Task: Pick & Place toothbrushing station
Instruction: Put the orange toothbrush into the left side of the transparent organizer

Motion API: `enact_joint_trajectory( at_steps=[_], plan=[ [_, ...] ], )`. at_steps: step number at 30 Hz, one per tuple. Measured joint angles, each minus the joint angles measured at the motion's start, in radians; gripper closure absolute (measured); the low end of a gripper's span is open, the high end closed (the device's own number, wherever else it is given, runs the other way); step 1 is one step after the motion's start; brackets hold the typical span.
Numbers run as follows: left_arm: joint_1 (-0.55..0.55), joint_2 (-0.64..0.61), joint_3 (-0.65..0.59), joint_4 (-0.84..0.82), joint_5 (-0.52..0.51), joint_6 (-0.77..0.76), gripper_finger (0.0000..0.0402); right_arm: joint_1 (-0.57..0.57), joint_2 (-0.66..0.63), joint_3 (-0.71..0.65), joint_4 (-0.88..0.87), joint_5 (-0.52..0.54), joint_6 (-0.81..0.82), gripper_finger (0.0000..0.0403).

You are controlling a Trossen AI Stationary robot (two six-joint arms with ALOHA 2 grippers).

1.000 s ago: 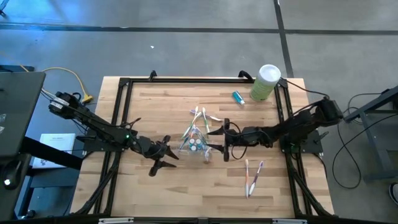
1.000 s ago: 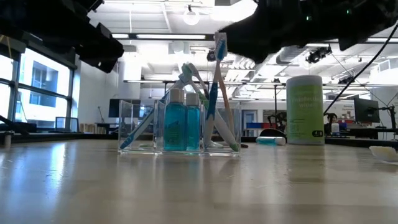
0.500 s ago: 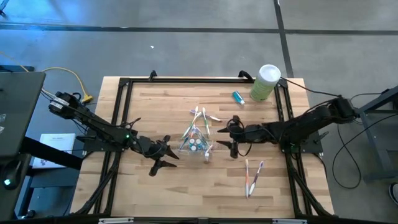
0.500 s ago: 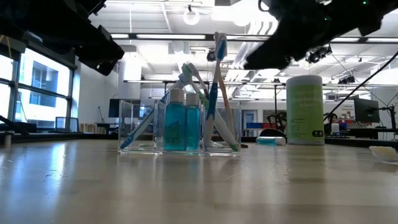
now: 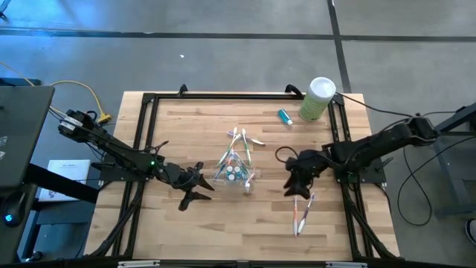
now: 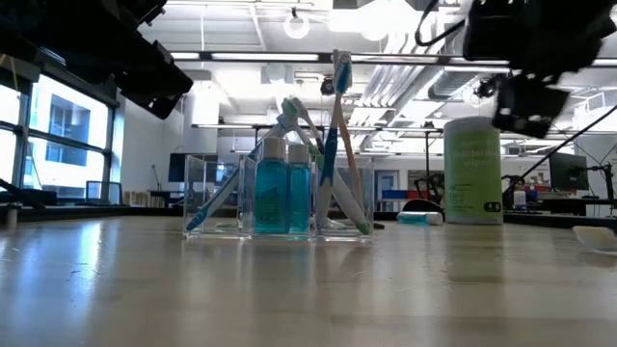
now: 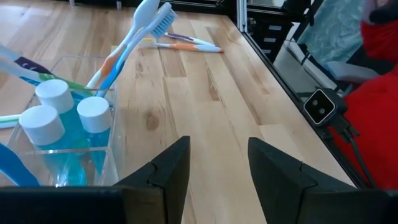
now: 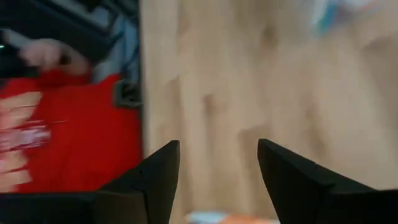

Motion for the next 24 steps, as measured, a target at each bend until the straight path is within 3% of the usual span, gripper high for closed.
enact_joint_trajectory(
  at_steps=[6,15,24],
  plan=[
    [0.0,0.0,0.0,-0.003,0.0,-0.002,0.0246,0.139,0.019,0.0,0.02,-0.022,0.216,0.0195],
    [0.0,0.0,0.0,-0.004,0.0,-0.063,0.0246,0.352,0.02,0.0,-0.084,0.188,0.693,0.0195],
    [-0.008,0.0,0.0,-0.004,0.0,-0.075,0.0246,0.378,0.022,0.0,-0.262,0.508,0.717,0.0195]
  ],
)
